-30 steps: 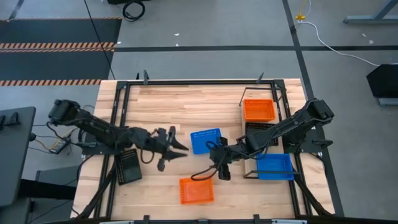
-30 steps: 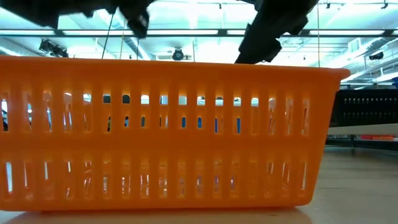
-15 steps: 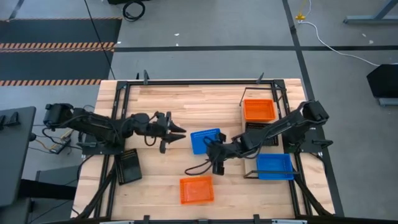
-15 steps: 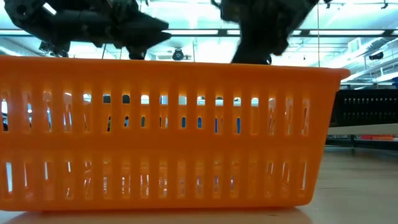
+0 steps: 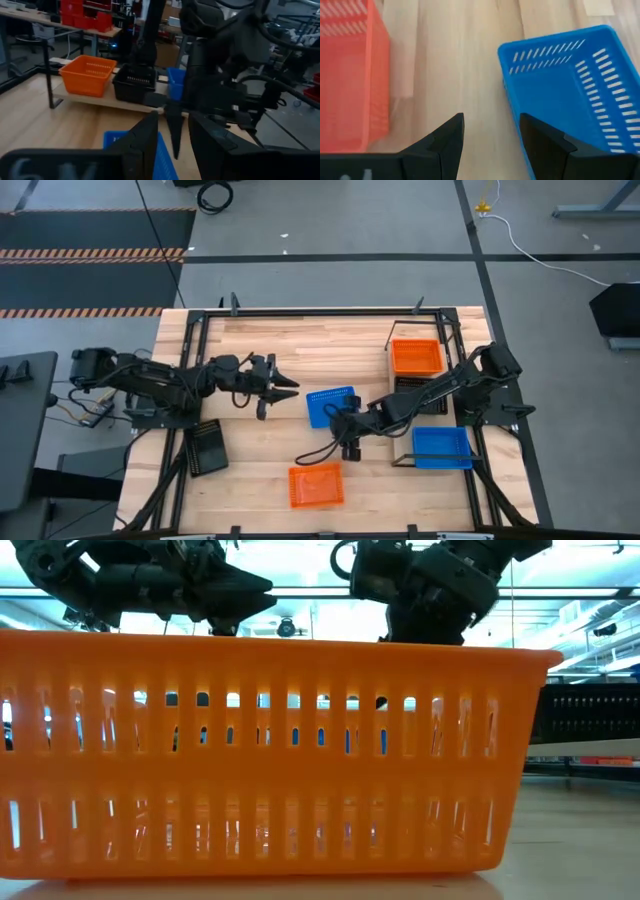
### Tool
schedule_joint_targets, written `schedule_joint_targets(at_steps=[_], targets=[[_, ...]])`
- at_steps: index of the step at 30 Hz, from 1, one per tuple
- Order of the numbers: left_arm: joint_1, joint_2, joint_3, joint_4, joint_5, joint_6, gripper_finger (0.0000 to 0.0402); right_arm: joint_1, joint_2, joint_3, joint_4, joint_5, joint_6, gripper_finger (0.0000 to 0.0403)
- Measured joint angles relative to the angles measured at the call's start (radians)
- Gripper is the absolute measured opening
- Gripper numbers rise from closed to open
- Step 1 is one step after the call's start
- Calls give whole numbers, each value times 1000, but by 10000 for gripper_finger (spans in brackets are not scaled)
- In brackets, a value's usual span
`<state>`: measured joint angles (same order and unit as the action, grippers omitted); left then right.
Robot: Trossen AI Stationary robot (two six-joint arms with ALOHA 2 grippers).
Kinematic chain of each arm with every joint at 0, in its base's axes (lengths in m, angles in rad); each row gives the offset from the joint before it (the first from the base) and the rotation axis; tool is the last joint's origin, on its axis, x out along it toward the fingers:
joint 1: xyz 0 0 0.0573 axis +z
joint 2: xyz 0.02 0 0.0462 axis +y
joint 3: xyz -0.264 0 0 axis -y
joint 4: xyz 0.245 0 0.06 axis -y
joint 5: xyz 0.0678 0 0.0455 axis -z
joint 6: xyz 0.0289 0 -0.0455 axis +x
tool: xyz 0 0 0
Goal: Stack baskets on shelf by color
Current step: Stack the blue bin on top of the blue bin on the shelf
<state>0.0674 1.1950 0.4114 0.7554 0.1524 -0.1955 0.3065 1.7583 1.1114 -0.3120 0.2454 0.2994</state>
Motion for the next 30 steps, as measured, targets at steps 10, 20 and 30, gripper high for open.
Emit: schedule_joint_targets(at_steps=[10, 20, 30], targets=[[72, 0, 0, 2, 48, -3, 116, -7, -55, -1, 487, -291, 8, 199], [82, 0, 0, 23, 99, -15, 116, -11, -163, 0, 670, -340, 15, 199], [82, 0, 0, 68, 153, -50, 116, -17, -164, 0, 546, -266, 14, 199]])
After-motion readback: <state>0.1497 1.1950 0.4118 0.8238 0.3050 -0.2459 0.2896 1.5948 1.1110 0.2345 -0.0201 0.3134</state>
